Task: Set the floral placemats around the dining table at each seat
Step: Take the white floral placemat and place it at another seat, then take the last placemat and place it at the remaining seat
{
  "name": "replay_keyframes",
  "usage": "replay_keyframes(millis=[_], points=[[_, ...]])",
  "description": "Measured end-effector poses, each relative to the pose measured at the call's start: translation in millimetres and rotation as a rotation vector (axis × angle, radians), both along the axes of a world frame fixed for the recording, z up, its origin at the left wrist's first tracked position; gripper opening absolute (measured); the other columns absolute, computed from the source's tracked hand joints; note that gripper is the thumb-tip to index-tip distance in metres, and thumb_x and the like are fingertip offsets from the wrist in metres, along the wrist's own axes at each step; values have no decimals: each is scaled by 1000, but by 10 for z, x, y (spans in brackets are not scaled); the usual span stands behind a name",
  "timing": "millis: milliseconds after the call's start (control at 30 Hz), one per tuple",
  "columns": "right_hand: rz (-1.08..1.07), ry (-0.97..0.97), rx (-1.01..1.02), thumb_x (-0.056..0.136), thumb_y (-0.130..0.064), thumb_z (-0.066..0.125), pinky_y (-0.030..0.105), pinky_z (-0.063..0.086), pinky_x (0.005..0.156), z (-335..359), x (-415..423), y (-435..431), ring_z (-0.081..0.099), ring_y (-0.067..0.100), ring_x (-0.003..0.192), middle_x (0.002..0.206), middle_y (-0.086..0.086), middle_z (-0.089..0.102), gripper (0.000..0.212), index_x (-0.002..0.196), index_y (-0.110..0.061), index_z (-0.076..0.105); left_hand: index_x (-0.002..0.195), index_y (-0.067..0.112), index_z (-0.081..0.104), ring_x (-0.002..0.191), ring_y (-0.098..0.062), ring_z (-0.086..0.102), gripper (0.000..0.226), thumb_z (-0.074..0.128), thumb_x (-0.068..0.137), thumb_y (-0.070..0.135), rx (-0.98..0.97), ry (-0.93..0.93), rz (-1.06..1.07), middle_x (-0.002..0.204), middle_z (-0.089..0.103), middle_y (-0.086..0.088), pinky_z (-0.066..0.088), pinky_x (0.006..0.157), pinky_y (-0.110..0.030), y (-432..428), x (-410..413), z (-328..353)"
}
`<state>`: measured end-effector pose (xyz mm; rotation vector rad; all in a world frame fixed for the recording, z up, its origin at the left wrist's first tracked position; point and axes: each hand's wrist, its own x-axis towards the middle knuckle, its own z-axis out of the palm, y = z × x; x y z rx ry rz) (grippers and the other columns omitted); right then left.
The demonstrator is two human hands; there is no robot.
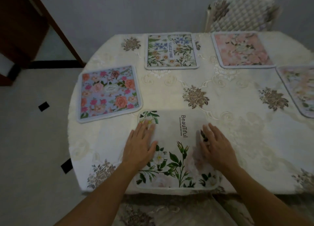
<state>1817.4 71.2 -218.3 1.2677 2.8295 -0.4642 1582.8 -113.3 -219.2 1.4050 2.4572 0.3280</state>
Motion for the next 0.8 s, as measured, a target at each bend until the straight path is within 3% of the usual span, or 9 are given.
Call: replay_keyframes(millis=[133,267,600,800], points=[[-44,74,87,96,-37,57,48,37,111,422,47,90,43,33,137,150,15,46,58,148,-15,43,155,34,20,152,-16,11,72,19,90,63,49,54,24,164,15,6,12,124,-43,-1,5,466],[-1,121,219,91,-33,64,49,50,97,904,-94,133,56,36,124,138,17,57,55,141,-12,53,153,33,29,148,-21,25,76,17,85,66,85,143,28,160,29,2,17,122,-45,104,4,987],[-4,182,387,84,-36,70,46,52,92,1722,-264,-115,60,33,118,128,14,64,52,132,-16,61,142,27,50,133,-27,50,70,34,85,62,212,383,-47,145,54,-3,40,110,-50,297,71,1704],[15,203,406,85,-36,69,44,53,89,1816,-306,-257,62,32,116,125,13,66,50,130,-16,63,144,27,47,135,-27,46,69,34,86,63,211,396,1,146,52,-2,36,112,-49,37,57,1813]])
